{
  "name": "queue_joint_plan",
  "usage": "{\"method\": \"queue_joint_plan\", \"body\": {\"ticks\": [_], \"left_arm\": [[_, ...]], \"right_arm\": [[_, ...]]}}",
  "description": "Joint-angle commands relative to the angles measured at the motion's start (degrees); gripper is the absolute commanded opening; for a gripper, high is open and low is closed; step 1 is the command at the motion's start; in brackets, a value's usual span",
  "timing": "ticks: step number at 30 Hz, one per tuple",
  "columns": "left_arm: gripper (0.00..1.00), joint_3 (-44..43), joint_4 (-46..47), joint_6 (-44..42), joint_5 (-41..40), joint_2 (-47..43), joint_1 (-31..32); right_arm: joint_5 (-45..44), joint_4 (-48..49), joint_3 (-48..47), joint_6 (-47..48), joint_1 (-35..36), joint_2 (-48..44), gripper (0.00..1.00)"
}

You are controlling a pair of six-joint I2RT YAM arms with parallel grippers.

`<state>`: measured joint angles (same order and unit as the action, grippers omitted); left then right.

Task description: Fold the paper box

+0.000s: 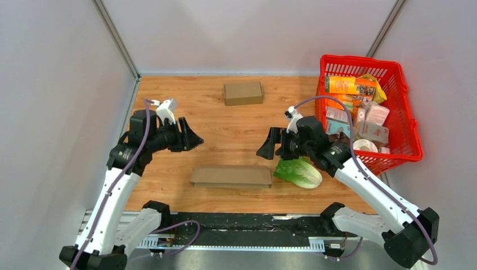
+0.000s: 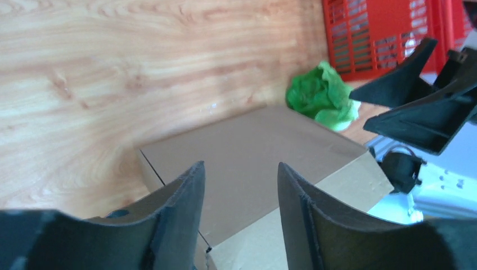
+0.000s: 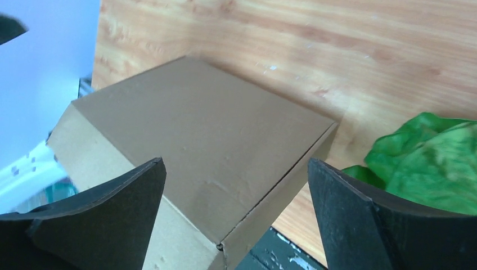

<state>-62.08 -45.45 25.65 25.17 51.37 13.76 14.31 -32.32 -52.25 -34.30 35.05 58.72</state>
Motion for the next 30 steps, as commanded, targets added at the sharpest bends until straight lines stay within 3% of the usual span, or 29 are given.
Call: {"method": "queue_joint_plan", "body": {"ticks": [1,6,9,12,20,25,30], "left_arm": [[0.63,10.38,2.2,5.88,3.67,-8.21,-0.22],[0.69,18.56,-2.37,7.82,-6.87,-10.07,-0.31],[0.69,24.19,2.38,12.58,-4.52,-7.97,-0.31],[0.65,27.89,2.65,13.29,-1.97,-5.24,-0.31],[0.73,32.9,4.05,12.58,-3.72,-14.11,0.83],[0.74,36.94,9.23,16.54,-2.84,-12.71,3.2],[0.68,40.9,15.38,15.22,-0.48,-10.51,3.64]], "right_arm": [[6.26,0.68,1.79,3.55,2.74,-2.56,1.0],[6.88,2.25,9.16,-0.41,3.89,-1.76,1.0],[1.44,-3.35,8.31,2.39,4.5,1.38,1.0],[3.27,-4.69,9.35,2.49,6.61,2.63,1.0],[3.8,3.91,20.43,-5.77,12.76,-1.94,1.0],[1.34,6.82,20.87,-7.18,21.0,-0.71,0.96],[1.6,10.34,24.38,-9.02,24.62,-1.5,0.88]]}}
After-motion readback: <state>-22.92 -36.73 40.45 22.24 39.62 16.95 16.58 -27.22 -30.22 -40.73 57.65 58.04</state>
